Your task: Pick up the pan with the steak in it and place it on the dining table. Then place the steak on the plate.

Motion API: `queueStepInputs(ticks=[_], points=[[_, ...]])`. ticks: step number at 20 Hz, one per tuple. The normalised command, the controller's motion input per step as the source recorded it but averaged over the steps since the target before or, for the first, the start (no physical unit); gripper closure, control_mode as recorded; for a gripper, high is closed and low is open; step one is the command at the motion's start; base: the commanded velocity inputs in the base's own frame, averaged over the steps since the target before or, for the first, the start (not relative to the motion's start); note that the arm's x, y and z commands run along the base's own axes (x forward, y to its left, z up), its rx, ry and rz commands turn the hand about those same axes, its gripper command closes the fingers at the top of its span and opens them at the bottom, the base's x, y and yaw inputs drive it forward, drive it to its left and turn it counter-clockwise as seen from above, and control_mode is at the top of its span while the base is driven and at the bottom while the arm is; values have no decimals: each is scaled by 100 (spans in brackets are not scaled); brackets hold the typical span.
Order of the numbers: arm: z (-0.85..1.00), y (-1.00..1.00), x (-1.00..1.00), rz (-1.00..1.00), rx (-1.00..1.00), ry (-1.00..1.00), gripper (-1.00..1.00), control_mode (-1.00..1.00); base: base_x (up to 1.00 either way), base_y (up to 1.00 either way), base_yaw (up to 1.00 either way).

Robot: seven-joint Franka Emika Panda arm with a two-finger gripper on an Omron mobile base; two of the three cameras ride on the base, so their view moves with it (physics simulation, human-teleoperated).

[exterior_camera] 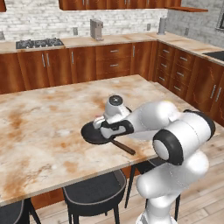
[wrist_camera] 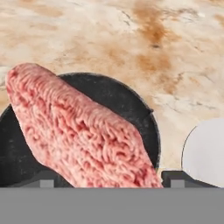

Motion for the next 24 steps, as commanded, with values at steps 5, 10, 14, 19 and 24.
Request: queueStepInputs(ticks=[5,10,14,19,24], points=[[44,-72,-58,-2,4,-7,100,-100,0,0,0],[48,-85,-15,-5,7,0,100,-100,0,0,0],[32,-78,0,-6,10,2,100,-100,0,0,0],[18,-63,-1,-7,7,3,100,-100,0,0,0],[3,-2,-4,0,0,-1,100,-100,0,0,0]])
